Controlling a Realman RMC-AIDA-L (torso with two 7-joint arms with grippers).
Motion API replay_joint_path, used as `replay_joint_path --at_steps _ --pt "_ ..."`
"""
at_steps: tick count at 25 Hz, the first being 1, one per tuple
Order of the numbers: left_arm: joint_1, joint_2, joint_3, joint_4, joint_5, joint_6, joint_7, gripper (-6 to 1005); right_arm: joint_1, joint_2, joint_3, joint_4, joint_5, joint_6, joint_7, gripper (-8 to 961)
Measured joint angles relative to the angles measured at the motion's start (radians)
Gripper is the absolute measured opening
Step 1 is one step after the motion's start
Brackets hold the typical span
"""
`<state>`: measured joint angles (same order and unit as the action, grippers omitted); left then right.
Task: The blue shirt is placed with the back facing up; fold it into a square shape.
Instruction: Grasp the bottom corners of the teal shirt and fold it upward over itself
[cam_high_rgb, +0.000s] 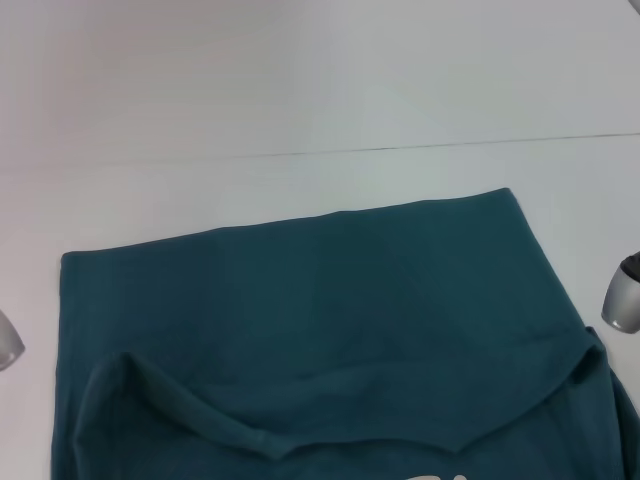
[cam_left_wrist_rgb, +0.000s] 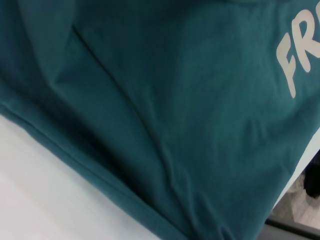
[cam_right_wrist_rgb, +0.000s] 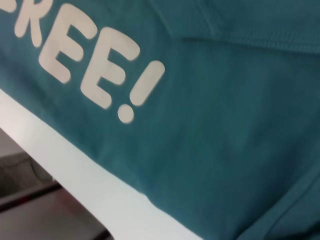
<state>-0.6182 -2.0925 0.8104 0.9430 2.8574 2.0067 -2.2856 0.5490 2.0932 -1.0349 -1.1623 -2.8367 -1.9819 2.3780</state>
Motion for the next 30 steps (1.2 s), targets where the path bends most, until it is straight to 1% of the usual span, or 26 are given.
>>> replay_joint_path --at_steps 4,6,11,14,16,17,18,21,26,30 --pt "-0.002 0.009 -0.052 0.025 0.000 0.015 0.011 55 -0.020 -0.014 0.028 -0.056 0.042 -0.001 -0.005 22" --pt "-0.009 0.018 -0.100 0.044 -0.003 0.034 0.019 54 -0.025 -0.026 0.066 -0.095 0.063 -0.003 -0.011 23" --pt "-0.033 0.044 -0.221 0.074 -0.025 0.063 0.034 54 -0.024 -0.047 0.156 -0.156 0.124 -0.004 -0.027 23" --pt "-0.041 0.059 -0.269 0.078 -0.055 0.063 0.042 54 -0.019 -0.056 0.196 -0.186 0.175 -0.003 -0.029 23" --pt "-0.049 0.067 -0.303 0.078 -0.086 0.062 0.050 54 -0.010 -0.059 0.241 -0.213 0.215 0.001 -0.030 23" --pt "-0.049 0.067 -0.303 0.078 -0.086 0.062 0.050 54 -0.010 -0.059 0.241 -0.213 0.215 0.001 -0.030 23" --pt "-0.050 0.068 -0.308 0.078 -0.100 0.060 0.051 54 -0.003 -0.059 0.269 -0.232 0.244 0.007 -0.031 23" --pt "-0.054 0.069 -0.329 0.090 -0.137 0.055 0.051 54 0.006 -0.057 0.299 -0.255 0.270 0.019 -0.031 23" --pt "-0.060 0.083 -0.395 0.115 -0.214 0.032 0.048 54 0.015 -0.057 0.326 -0.264 0.306 0.062 -0.031 23" --pt "-0.062 0.086 -0.412 0.113 -0.234 -0.018 0.043 54 0.015 -0.059 0.344 -0.267 0.331 0.094 -0.031 23"
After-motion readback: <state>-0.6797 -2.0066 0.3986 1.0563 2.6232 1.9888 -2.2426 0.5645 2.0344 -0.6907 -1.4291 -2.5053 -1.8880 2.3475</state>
